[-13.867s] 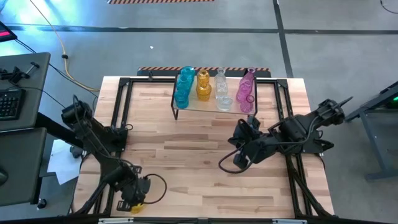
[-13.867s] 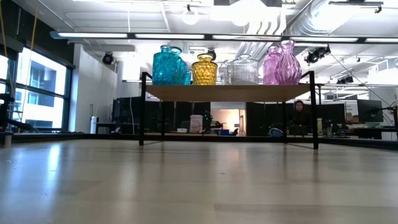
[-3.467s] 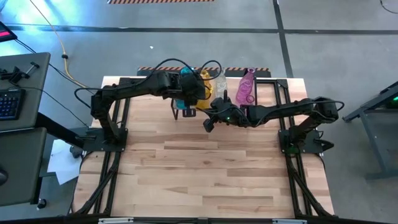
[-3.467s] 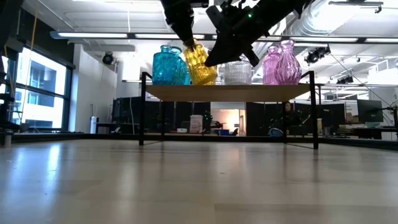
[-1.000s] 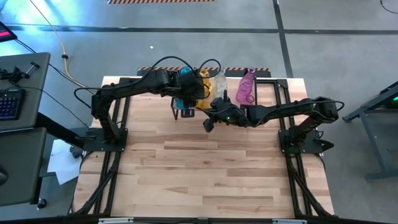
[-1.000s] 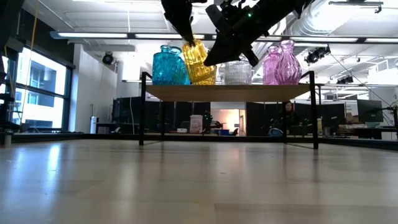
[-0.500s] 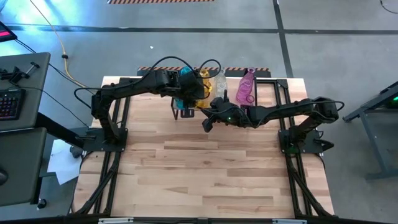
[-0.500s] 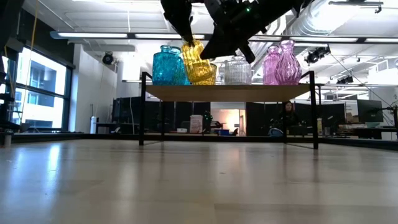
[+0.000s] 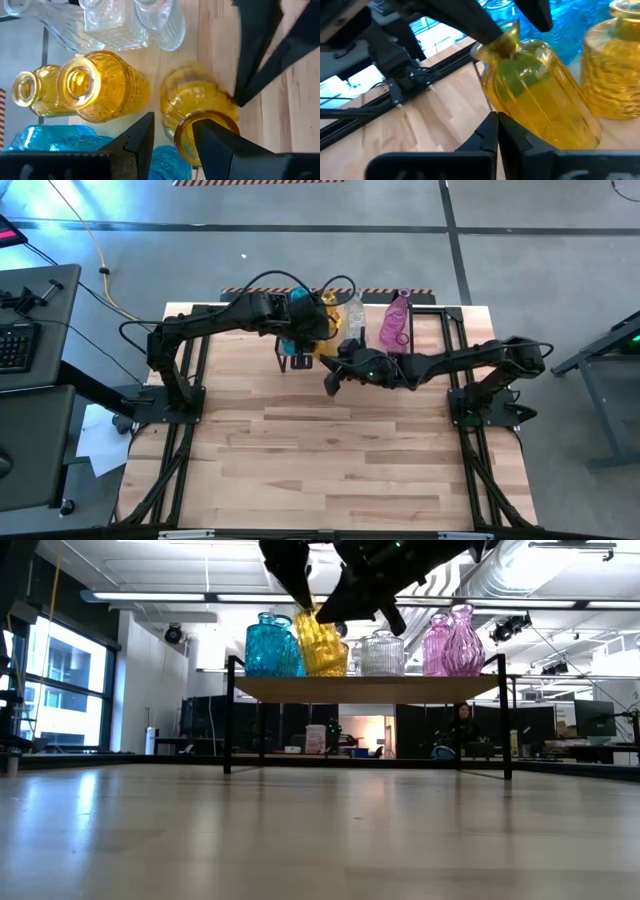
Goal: Sort vases onto shelf
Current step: Put the yellow transparent vase on the shelf aligned with the other yellow vases
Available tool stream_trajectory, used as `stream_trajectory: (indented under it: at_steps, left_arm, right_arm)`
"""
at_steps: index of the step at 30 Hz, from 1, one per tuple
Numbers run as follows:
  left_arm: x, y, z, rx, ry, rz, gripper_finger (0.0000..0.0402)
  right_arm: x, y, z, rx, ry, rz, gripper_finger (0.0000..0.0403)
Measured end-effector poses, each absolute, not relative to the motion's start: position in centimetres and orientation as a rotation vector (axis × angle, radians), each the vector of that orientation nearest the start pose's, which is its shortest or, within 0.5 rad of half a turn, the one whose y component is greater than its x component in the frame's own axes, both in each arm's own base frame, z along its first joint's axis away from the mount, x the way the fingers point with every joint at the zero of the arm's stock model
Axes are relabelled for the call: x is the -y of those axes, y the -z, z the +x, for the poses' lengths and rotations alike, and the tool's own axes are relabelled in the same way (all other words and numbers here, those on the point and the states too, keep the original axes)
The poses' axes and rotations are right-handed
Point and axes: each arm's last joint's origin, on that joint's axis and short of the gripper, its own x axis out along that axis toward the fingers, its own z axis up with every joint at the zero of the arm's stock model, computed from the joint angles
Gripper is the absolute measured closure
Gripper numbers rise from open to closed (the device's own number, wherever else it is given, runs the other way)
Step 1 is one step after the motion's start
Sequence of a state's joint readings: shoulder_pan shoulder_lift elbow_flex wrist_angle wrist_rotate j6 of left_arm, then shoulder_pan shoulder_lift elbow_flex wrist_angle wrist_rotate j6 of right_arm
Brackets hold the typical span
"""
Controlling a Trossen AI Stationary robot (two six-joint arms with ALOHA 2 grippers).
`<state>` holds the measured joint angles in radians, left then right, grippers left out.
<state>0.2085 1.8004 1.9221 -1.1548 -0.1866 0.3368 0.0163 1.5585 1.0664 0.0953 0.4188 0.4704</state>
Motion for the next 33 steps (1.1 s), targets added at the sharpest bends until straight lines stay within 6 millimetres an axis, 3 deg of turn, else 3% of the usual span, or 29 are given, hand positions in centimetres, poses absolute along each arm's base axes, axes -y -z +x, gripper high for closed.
stream_trajectory:
  at_steps: [33]
  left_arm:
    - [-7.88, -37.11, 36.14, -1.039, -0.228, 0.336, 0.0277]
  right_arm:
    - [1.18, -26.8, 34.78, -0.289, 0.492, 0.368, 0.0403]
